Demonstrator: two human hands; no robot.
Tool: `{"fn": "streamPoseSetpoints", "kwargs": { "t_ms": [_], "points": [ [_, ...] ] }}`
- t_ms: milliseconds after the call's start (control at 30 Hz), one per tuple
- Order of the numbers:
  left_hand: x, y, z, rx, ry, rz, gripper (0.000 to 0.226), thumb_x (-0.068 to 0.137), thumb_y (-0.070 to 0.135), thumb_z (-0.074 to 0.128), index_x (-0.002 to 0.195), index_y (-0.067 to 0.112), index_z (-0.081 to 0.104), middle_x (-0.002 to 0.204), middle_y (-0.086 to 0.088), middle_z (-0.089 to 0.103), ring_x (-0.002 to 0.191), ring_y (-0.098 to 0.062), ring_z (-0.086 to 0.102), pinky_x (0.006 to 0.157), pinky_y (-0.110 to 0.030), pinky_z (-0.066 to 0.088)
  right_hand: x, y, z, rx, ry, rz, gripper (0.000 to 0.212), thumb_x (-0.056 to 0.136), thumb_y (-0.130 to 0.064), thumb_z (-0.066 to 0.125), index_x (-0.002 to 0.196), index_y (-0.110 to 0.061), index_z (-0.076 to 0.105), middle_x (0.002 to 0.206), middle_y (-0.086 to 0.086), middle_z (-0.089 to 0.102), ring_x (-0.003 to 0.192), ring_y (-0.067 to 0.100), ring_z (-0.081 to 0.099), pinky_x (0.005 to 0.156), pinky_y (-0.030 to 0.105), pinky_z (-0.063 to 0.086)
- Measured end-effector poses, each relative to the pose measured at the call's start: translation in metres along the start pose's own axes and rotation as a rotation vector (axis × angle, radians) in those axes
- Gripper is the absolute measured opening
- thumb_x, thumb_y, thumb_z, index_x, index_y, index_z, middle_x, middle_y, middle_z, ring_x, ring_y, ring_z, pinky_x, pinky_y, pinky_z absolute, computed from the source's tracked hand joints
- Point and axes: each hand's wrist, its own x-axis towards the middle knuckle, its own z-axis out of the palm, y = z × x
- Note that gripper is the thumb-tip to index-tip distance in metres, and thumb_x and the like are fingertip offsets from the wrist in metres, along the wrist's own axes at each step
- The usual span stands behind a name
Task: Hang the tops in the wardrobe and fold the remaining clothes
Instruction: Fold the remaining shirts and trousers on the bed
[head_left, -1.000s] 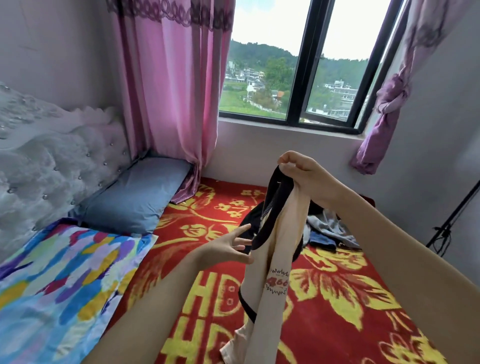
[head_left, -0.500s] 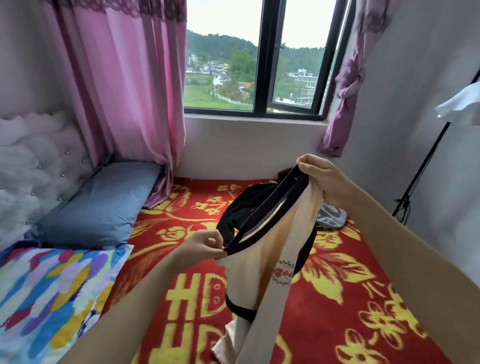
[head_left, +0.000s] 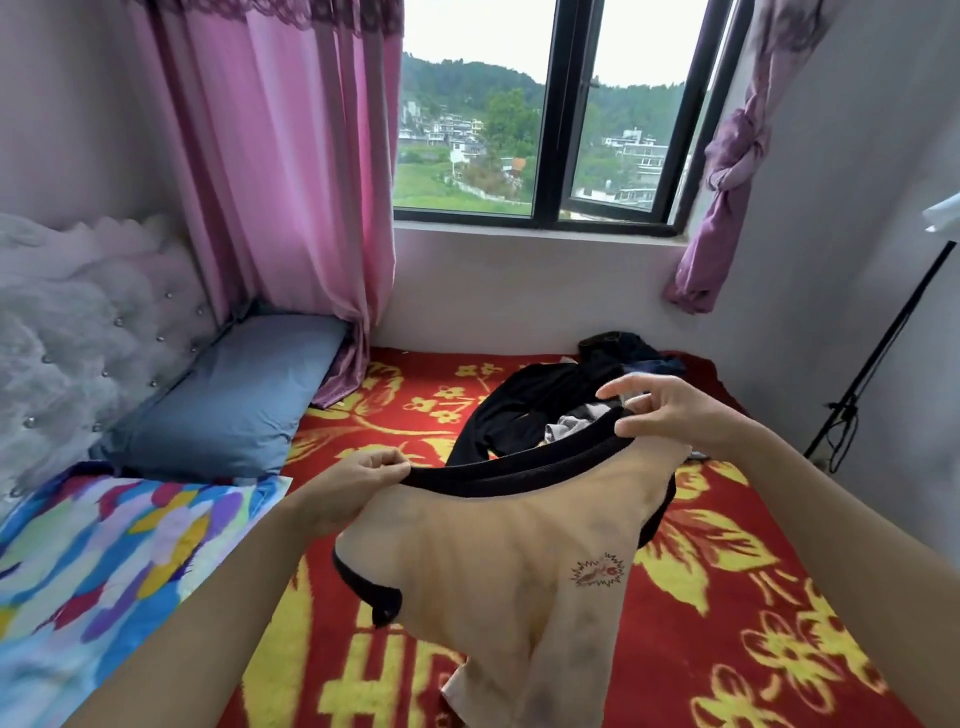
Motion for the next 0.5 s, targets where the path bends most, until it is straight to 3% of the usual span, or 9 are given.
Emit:
{"fn": "streamPoseSetpoints", "kwargs": {
  "t_ms": [100, 167, 267, 367, 433, 500],
  "points": [
    [0.005, -0.001, 0.007, 0.452, 0.180, 0.150, 0.024, 0.100, 0.011, 0.040, 0.076, 0.016, 0.045, 0.069, -0.002, 0.043, 0.063, -0.013, 0.041, 0.059, -0.023, 0.033, -0.007, 0.005, 0.010, -0.318, -0.156, 0.059, 0.009, 0.077, -0.010, 0.073, 0.079, -0.015, 0.066, 0.061, -0.013, 0.055, 0.059, 0.000, 0.049, 0.059, 0.014, 0.038],
    [0.006, -0.004, 0.012, 0.588, 0.277, 0.284, 0.025, 0.098, 0.009, 0.042, 0.075, 0.020, 0.044, 0.071, -0.008, 0.048, 0.066, -0.020, 0.044, 0.062, -0.030, 0.034, -0.009, 0.012, 0.017, -0.462, -0.200, 0.121, 0.022, 0.075, -0.017, 0.074, 0.065, -0.006, 0.058, 0.061, -0.002, 0.047, 0.058, 0.010, 0.041, 0.057, 0.024, 0.033],
    [-0.003, -0.005, 0.010, 0.540, 0.317, 0.453, 0.021, 0.091, 0.008, 0.057, 0.079, 0.024, 0.051, 0.073, -0.001, 0.059, 0.062, -0.013, 0.051, 0.059, -0.024, 0.039, -0.019, 0.017, 0.017, -0.268, -0.063, 0.197, 0.026, 0.078, -0.022, 0.073, 0.077, 0.004, 0.068, 0.068, 0.010, 0.055, 0.065, 0.018, 0.046, 0.062, 0.029, 0.035],
    [-0.018, 0.001, 0.006, 0.417, 0.151, 0.423, 0.028, 0.079, 0.007, 0.072, 0.092, 0.025, 0.056, 0.070, 0.009, 0.061, 0.050, -0.001, 0.052, 0.052, -0.011, 0.039, -0.038, 0.021, 0.021, 0.022, 0.125, 0.197, 0.025, 0.078, -0.028, 0.071, 0.080, -0.003, 0.074, 0.079, 0.018, 0.066, 0.071, 0.019, 0.057, 0.068, 0.028, 0.042],
    [-0.024, -0.003, -0.002, 0.365, -0.030, 0.315, 0.039, 0.073, 0.016, 0.079, 0.104, 0.024, 0.058, 0.079, 0.003, 0.064, 0.063, 0.001, 0.061, 0.061, -0.012, 0.045, -0.055, 0.022, 0.033, 0.059, 0.164, 0.188, 0.021, 0.082, -0.027, 0.067, 0.081, -0.008, 0.074, 0.081, 0.018, 0.068, 0.071, 0.020, 0.059, 0.066, 0.028, 0.043],
    [-0.026, -0.010, -0.009, 0.395, -0.163, 0.209, 0.041, 0.067, 0.025, 0.080, 0.105, 0.019, 0.065, 0.088, 0.002, 0.070, 0.081, -0.005, 0.066, 0.073, -0.021, 0.049, -0.067, 0.025, 0.047, 0.003, 0.183, 0.189, 0.044, 0.080, -0.041, 0.061, 0.088, 0.001, 0.070, 0.078, 0.019, 0.063, 0.070, 0.025, 0.052, 0.065, 0.033, 0.038]
  ]
}}
